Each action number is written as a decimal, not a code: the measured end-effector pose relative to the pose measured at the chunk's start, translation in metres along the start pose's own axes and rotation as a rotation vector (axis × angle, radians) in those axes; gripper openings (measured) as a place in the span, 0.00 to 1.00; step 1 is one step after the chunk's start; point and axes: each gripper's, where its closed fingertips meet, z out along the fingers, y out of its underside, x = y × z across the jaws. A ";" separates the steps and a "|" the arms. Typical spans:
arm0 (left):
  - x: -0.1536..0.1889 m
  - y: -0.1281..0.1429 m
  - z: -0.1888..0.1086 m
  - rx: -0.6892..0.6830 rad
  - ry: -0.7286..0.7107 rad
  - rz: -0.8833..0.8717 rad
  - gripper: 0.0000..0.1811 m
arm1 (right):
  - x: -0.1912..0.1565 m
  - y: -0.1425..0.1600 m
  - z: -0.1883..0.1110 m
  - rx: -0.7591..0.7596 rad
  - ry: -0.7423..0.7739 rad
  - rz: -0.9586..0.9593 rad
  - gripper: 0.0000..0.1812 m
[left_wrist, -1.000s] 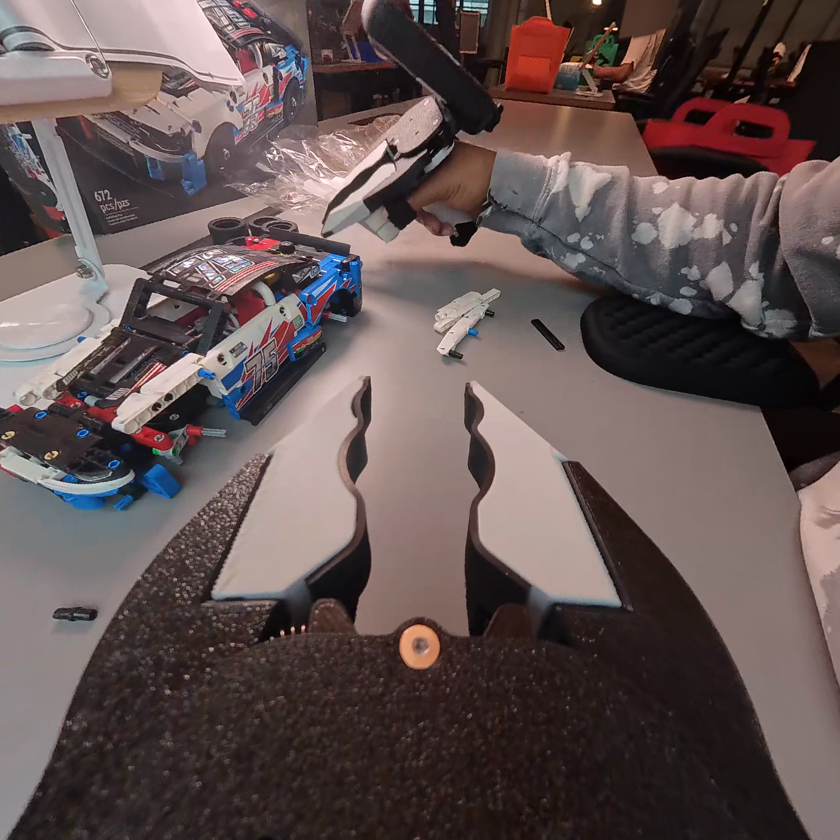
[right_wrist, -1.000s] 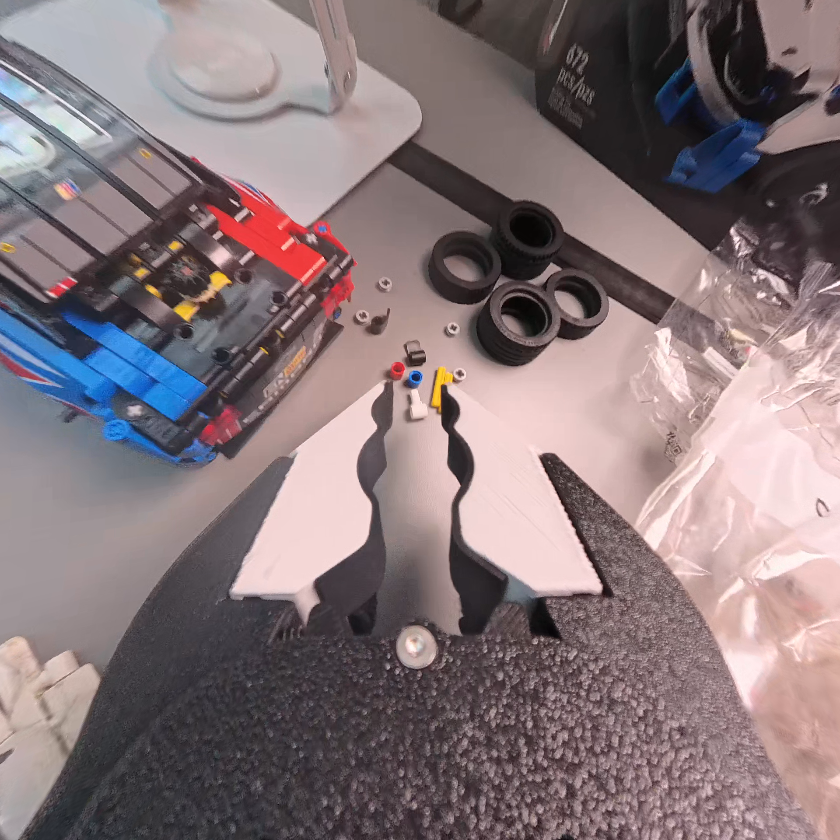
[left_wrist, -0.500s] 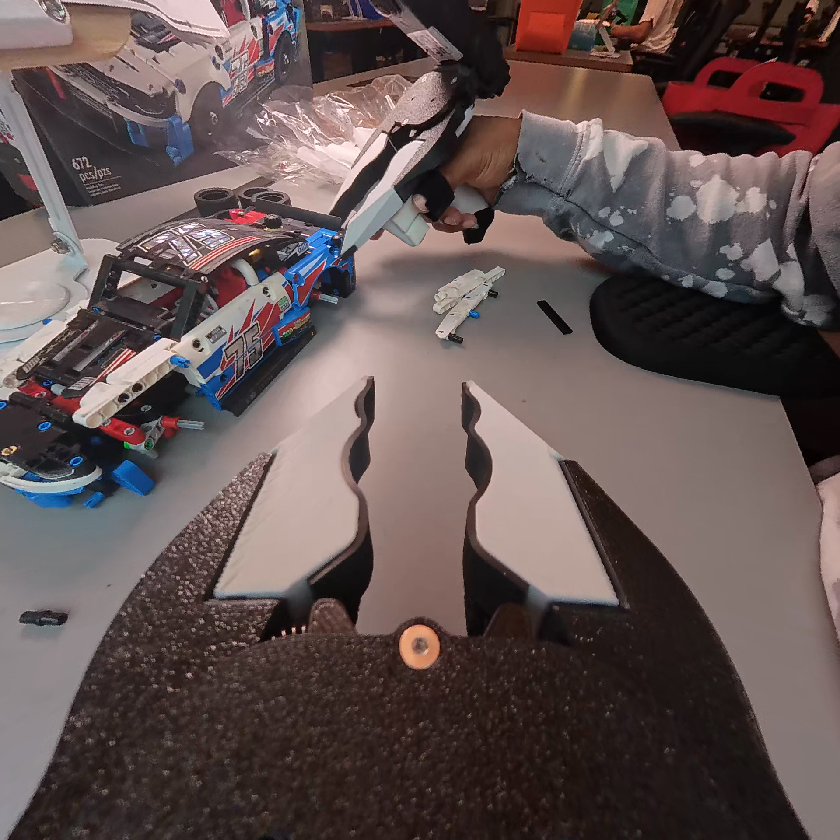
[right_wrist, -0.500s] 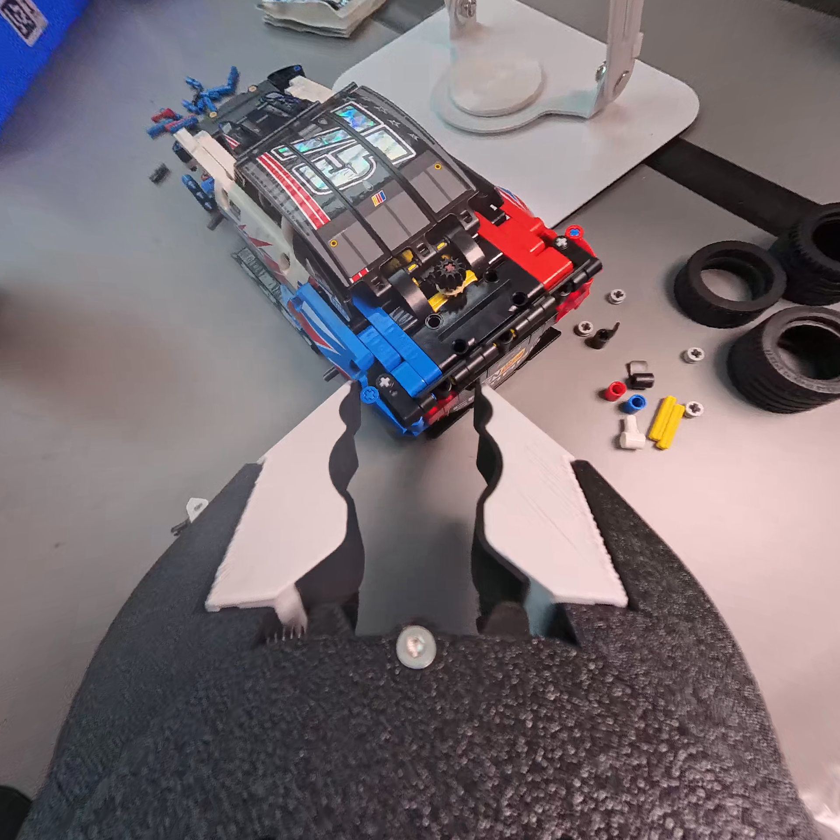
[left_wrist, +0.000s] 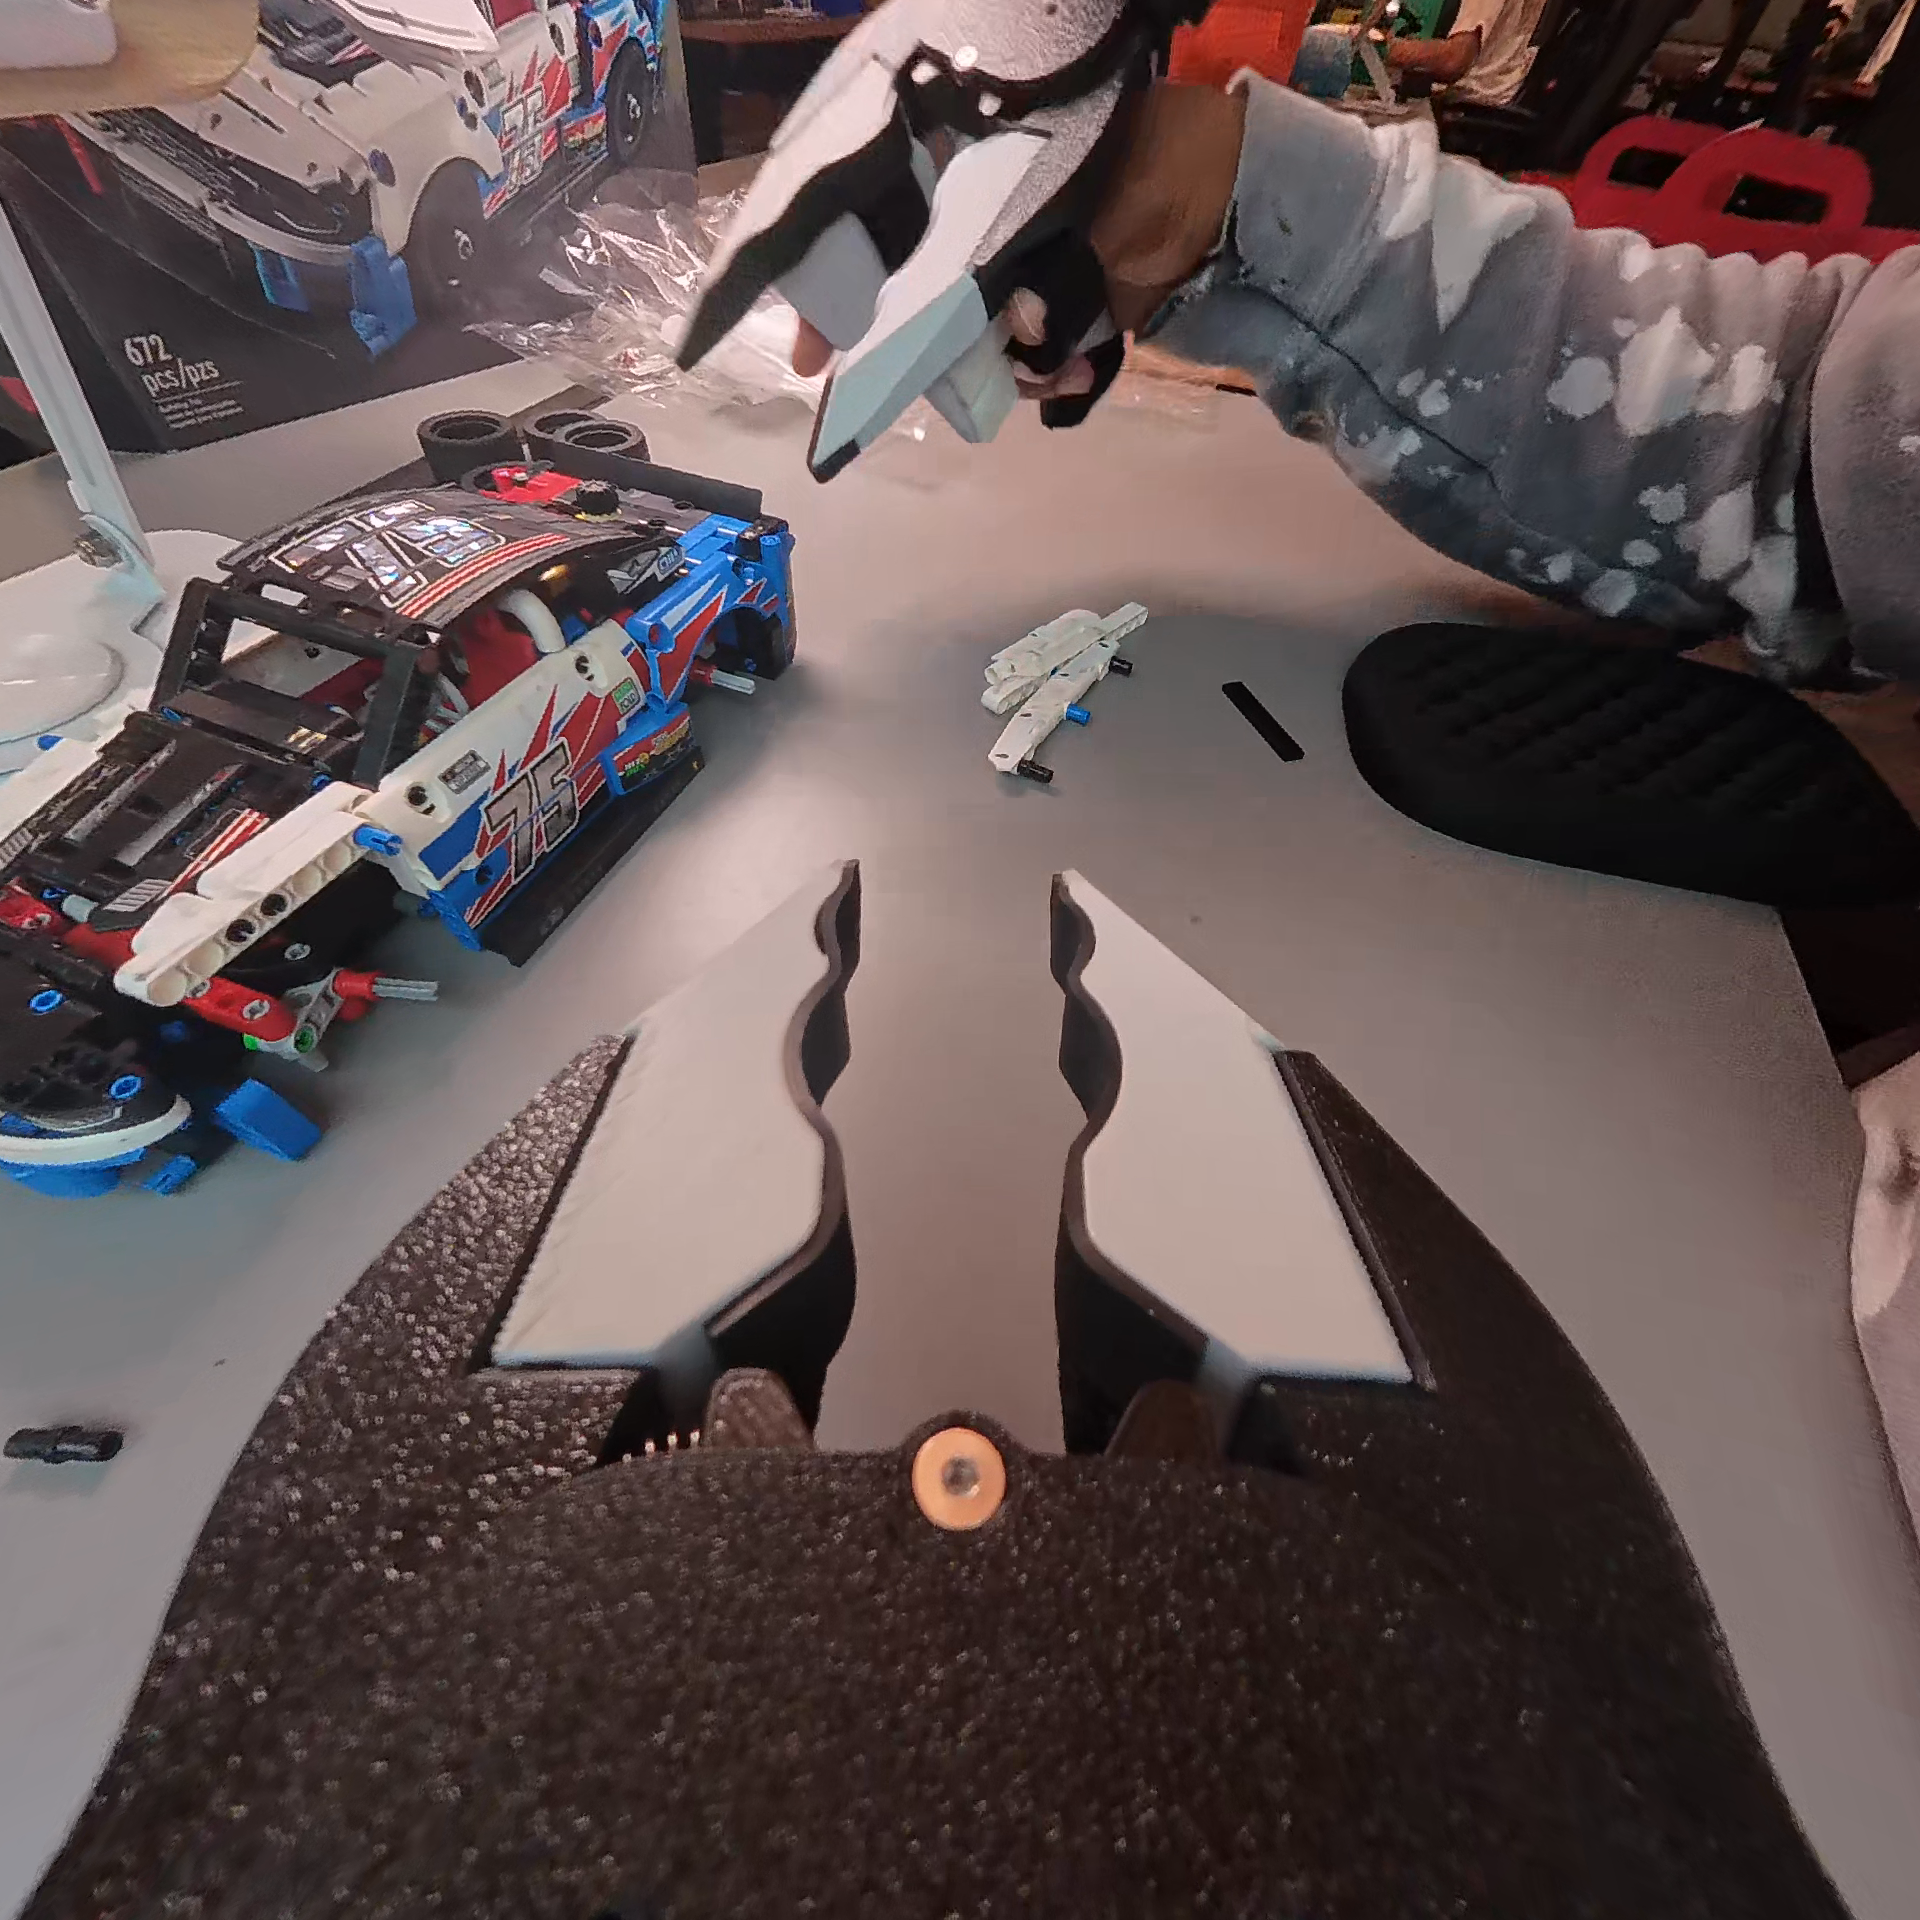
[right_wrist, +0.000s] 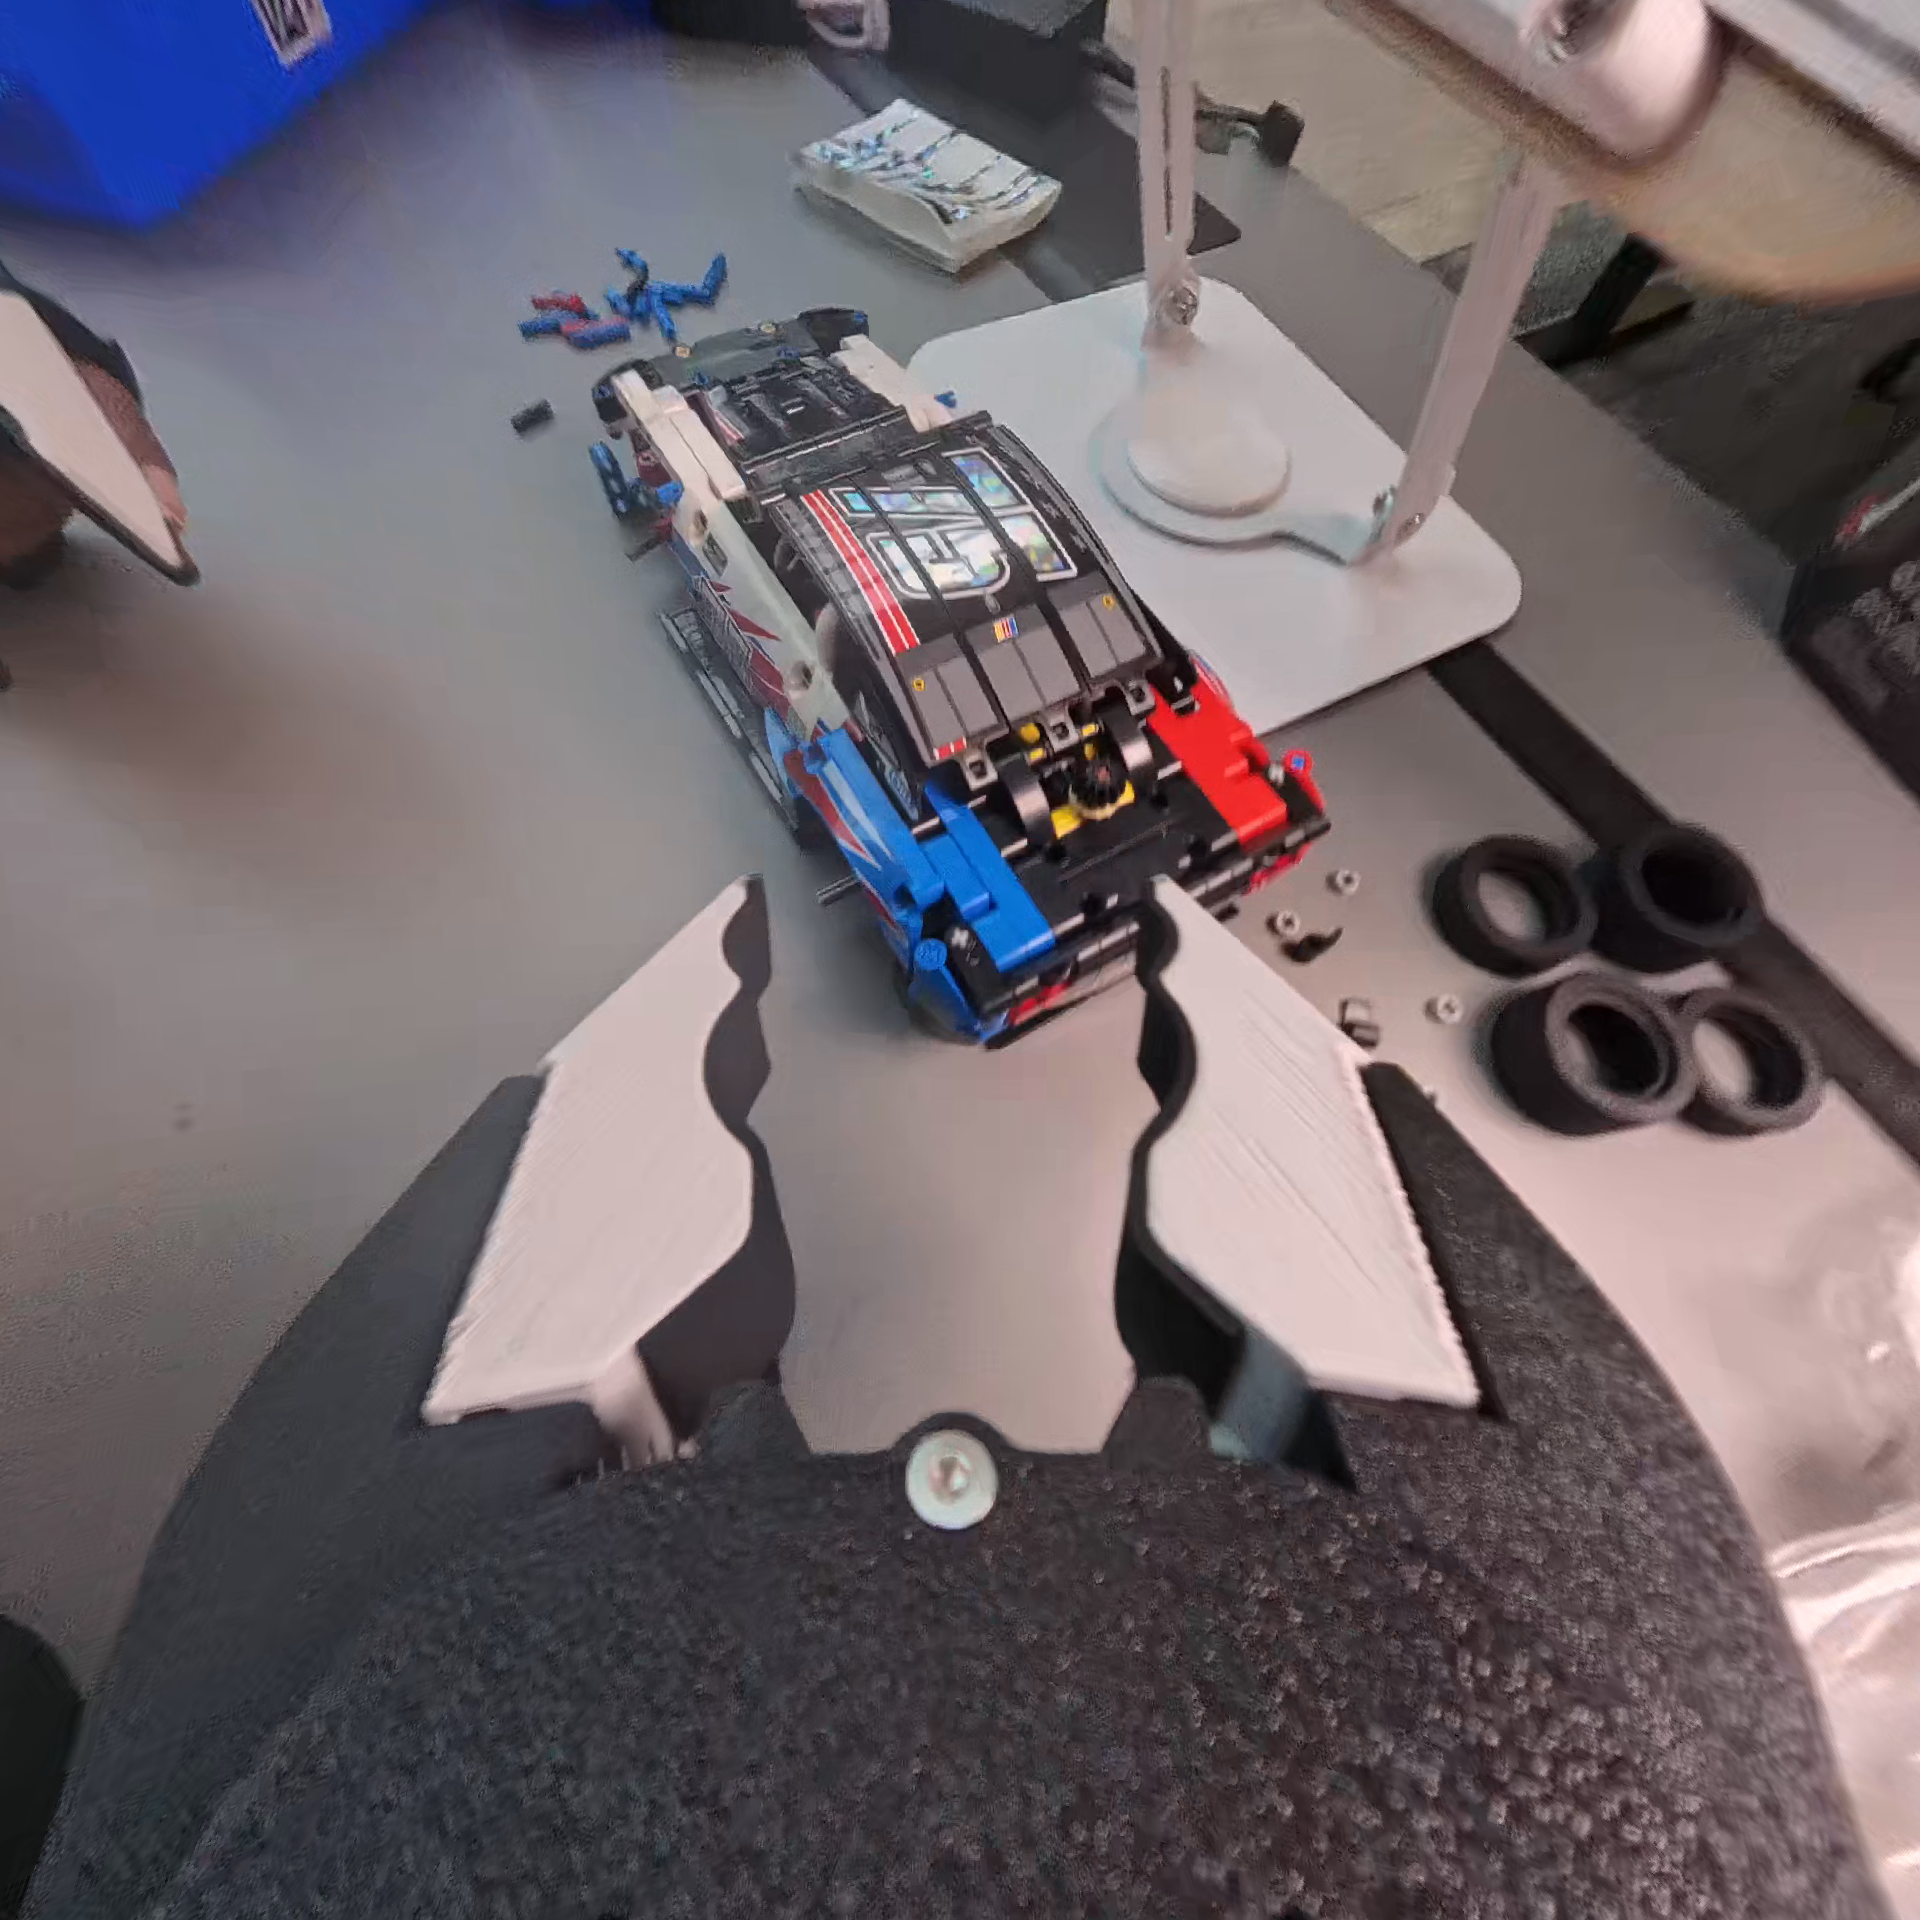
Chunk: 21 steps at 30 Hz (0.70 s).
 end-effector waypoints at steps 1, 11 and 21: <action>0.000 -0.001 0.001 0.001 0.004 -0.006 0.19 | 0.000 -0.008 0.009 -0.048 -0.007 -0.081 0.47; -0.003 -0.001 -0.002 0.009 0.000 -0.023 0.19 | -0.001 -0.001 0.113 -0.577 -0.328 -0.433 0.67; 0.003 0.000 -0.001 0.004 0.041 -0.009 0.19 | -0.025 -0.010 0.094 -0.503 -0.306 -0.495 0.66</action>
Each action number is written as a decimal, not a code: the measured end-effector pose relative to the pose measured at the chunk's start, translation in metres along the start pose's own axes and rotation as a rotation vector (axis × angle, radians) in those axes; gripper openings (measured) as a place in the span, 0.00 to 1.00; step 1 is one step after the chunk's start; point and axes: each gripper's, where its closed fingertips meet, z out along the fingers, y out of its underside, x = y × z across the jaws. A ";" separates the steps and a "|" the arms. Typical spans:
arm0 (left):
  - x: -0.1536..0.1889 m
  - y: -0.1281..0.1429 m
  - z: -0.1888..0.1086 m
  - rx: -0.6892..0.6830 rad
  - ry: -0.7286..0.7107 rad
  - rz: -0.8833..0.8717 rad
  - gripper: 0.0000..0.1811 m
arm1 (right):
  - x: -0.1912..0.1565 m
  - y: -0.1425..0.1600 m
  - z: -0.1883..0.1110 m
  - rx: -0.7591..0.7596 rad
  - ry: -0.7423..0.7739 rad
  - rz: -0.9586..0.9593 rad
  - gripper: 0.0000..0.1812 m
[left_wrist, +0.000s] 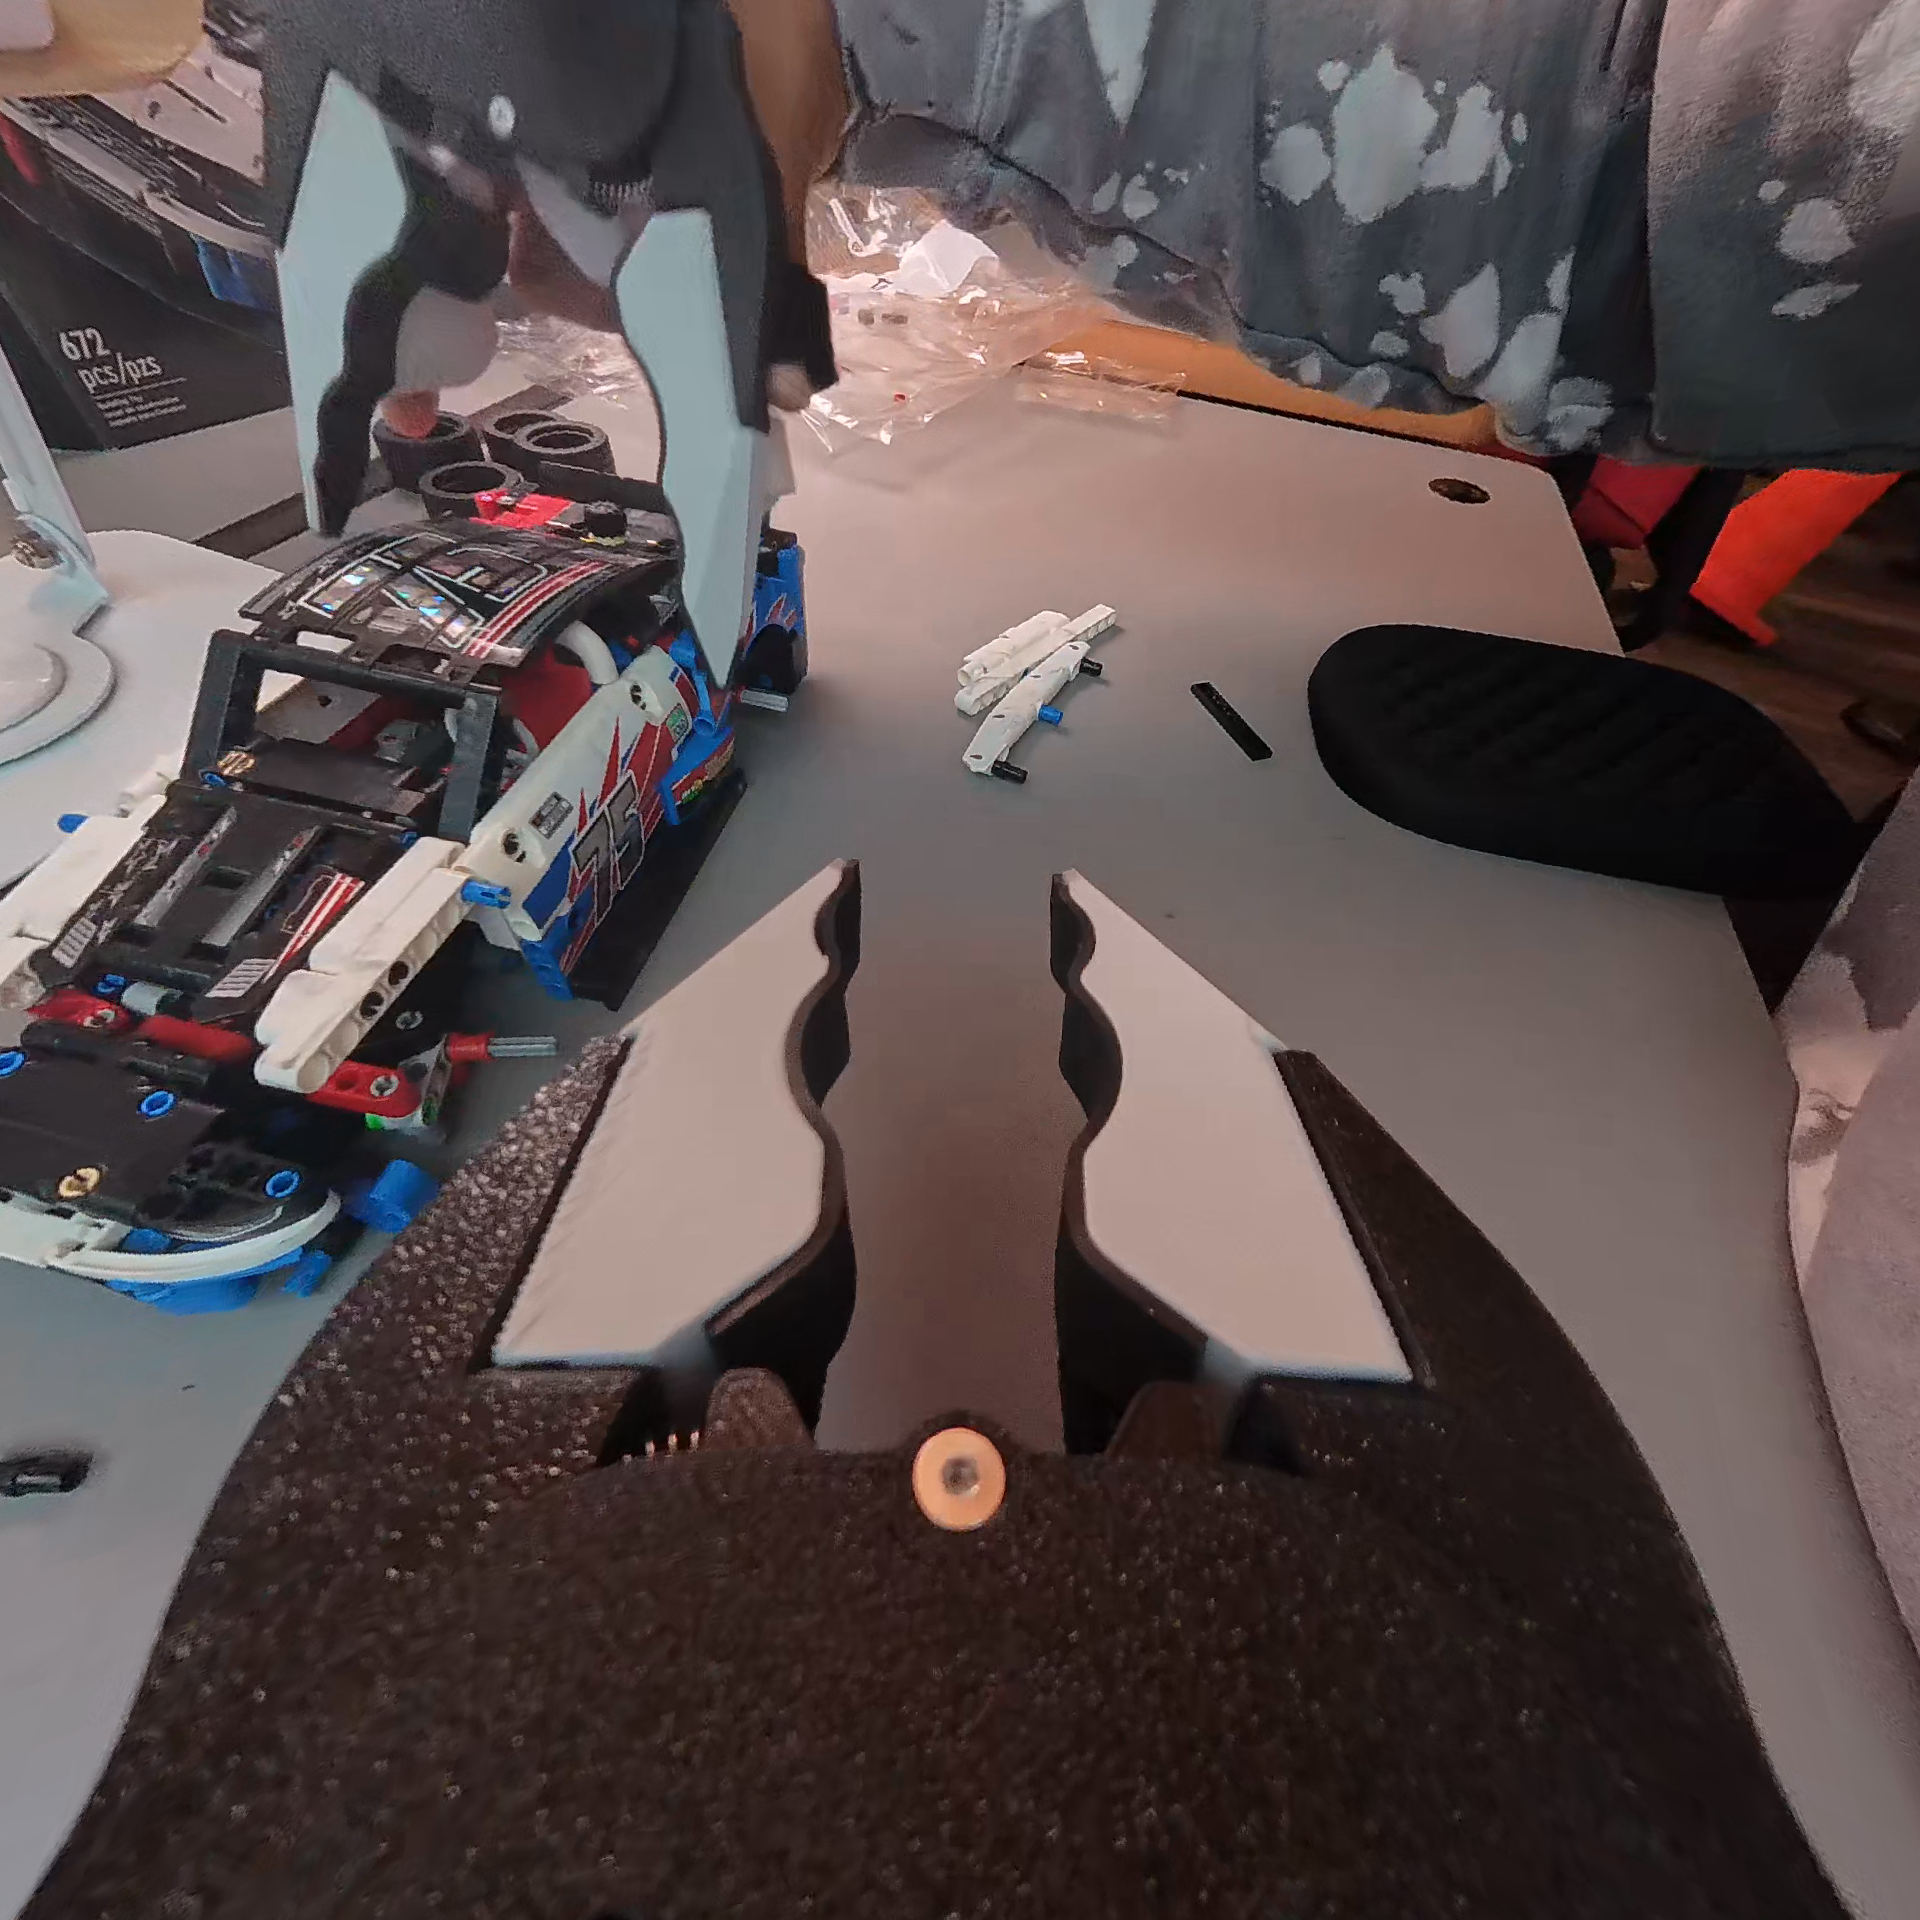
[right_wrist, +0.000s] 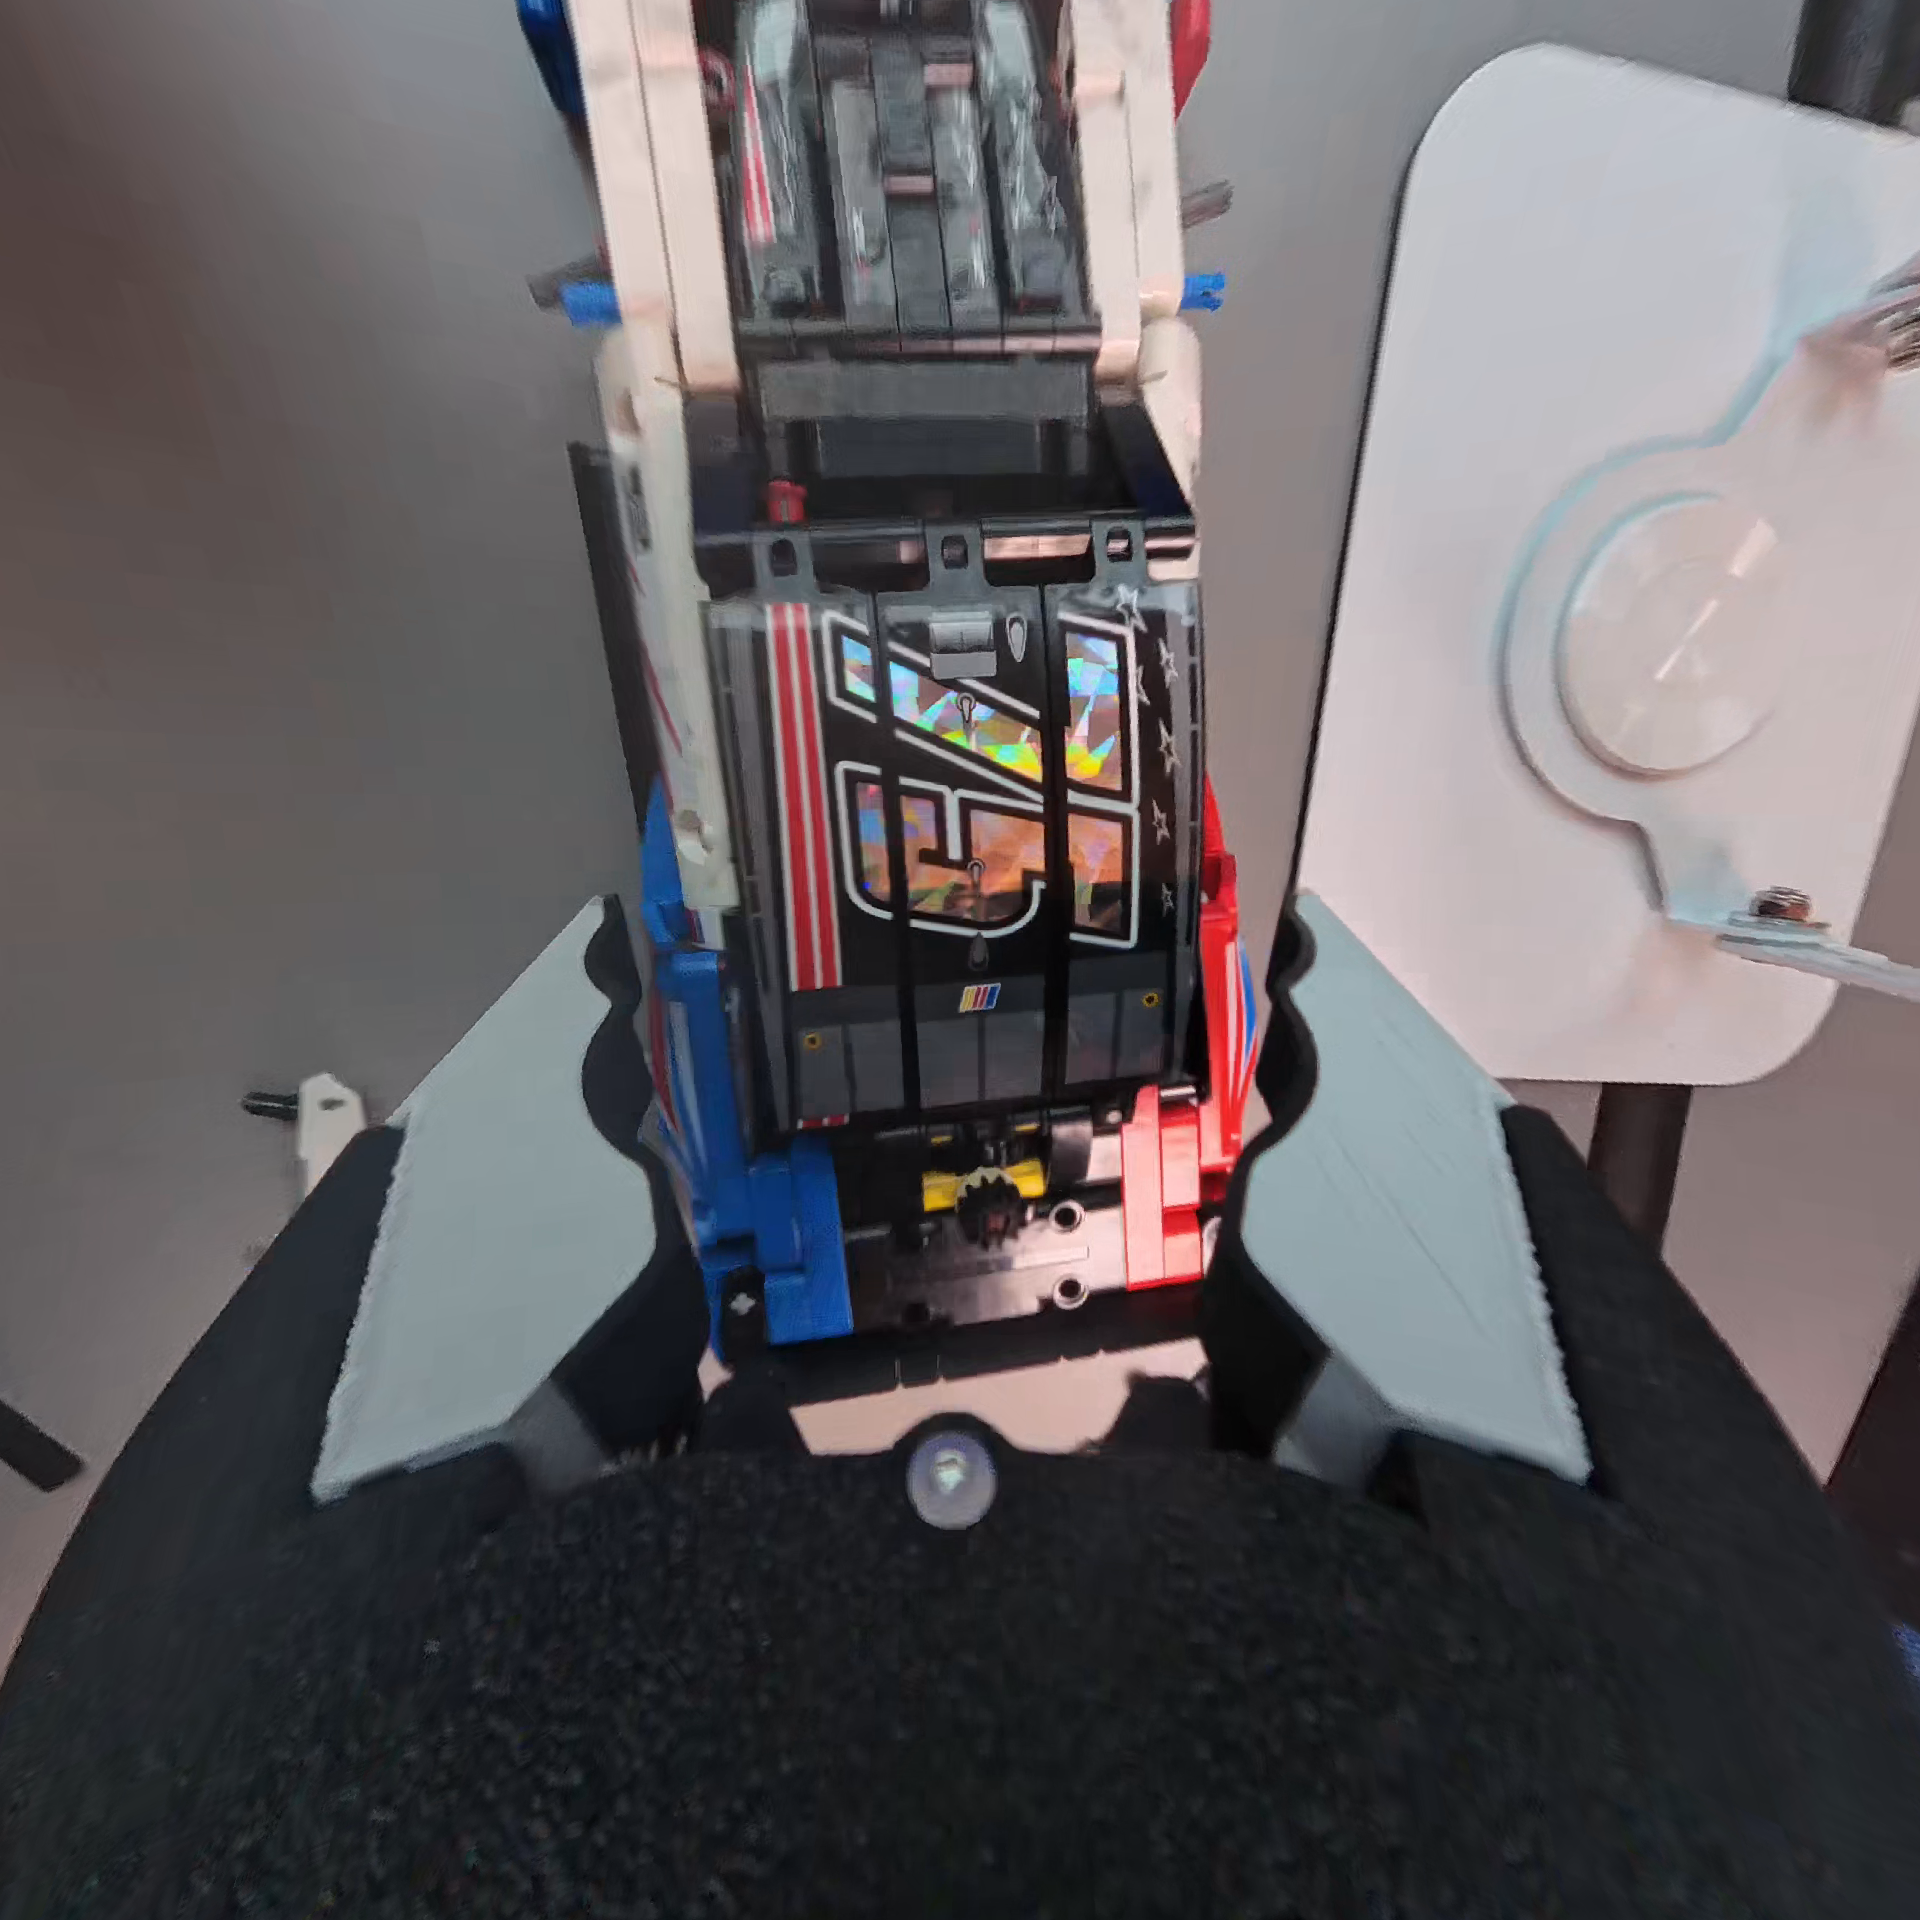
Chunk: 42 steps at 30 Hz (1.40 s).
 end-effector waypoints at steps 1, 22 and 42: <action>0.001 0.000 0.000 0.003 0.000 0.004 0.19 | -0.004 -0.009 -0.015 0.074 0.017 0.030 0.66; 0.017 -0.003 -0.003 -0.010 0.000 0.061 0.18 | -0.148 0.152 -0.046 0.157 0.146 0.543 0.12; 0.020 0.002 -0.001 -0.040 -0.006 0.103 0.18 | -0.152 0.164 -0.061 0.131 0.188 0.583 0.00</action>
